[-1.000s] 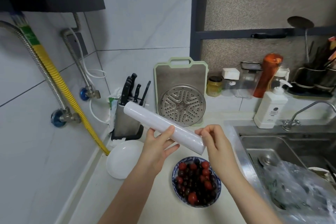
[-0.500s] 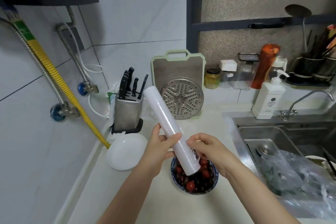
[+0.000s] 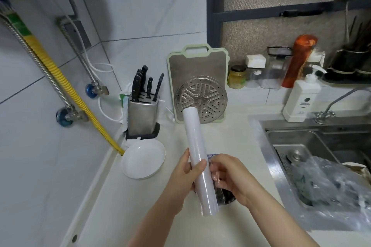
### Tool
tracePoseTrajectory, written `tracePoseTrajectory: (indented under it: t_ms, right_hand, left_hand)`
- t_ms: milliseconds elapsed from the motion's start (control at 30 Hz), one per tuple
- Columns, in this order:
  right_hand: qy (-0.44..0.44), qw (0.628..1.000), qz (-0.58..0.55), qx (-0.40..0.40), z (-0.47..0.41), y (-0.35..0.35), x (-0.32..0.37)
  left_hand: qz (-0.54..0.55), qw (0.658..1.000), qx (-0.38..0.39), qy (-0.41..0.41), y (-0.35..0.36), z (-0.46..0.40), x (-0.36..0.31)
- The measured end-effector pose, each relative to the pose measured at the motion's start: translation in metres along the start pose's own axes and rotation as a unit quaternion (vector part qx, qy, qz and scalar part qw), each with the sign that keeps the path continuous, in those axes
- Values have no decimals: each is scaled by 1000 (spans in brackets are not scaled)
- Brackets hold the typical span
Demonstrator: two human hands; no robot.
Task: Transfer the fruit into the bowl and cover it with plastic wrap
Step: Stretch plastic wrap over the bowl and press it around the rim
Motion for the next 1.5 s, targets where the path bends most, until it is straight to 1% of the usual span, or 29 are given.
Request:
tracePoseTrajectory:
  t_ms: [67,100,167,267,333,400,500,567,667,767,867,967,1067,1167,1300,1400,1500]
  right_hand:
    - [2,1000,24,12,-1,-1,-2]
    - [-6,1000,19,8,-2,-2,-5]
    - [-27,999,-25,-4,-4,-3,-10]
    - [-47,994,-93,15,-6,-5,-13]
    - [-42,990,-134,25,-8,-5,-12]
    - [-19,986,-162,22,-12,-7,-10]
    - [28,990,-141,18,-18,-8,-3]
    - [43,993,-112,15,-22,-9,3]
    - [22,997,-70,1,-27,-12,7]
    - [-3,997,-76,3,-27,-14,9]
    - [4,995,-102,16,-26,-13,13]
    - [21,996,-86,26,-28,-11,18]
    - [26,998,-61,11,-32,-9,23]
    - [-7,999,-41,-15,-37,-11,25]
    - [-51,996,-75,-12,-40,-11,27]
    - [-55,990,-133,2,-40,-9,28]
    - [-48,985,-164,-4,-43,-7,29]
  left_hand:
    - [-11,1000,8,-3,1,1,3]
    - [-13,1000,11,-4,1,0,3]
    - [-7,1000,18,-7,0,0,4]
    - [6,999,25,-21,-1,0,6]
    - [11,999,29,-29,-4,-1,6]
    - [23,999,36,-34,-6,-3,5]
    - [48,997,44,-35,-8,-7,6]
    - [52,997,44,-33,-10,-11,6]
    - [48,997,44,-37,-11,-15,6]
    - [63,996,47,-50,-13,-18,7]
    - [73,995,32,-60,-18,-22,9]
    - [76,995,19,-61,-19,-27,6]
    - [62,996,6,-60,-19,-34,0]
    - [43,998,23,-50,-16,-36,-8]
    - [32,998,32,-51,-16,-36,-14]
    - [21,998,13,-54,-18,-38,-17]
    - [32,998,7,-49,-20,-39,-21]
Point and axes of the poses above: each hand's wrist, its own z-axis away from the middle knuckle, its own y-axis out of the palm, x = y × z, the point moved 1 cm from there along -z, towards the middle knuckle, and after that the axes turned 11 degrees about x, right-handed, at the moved point
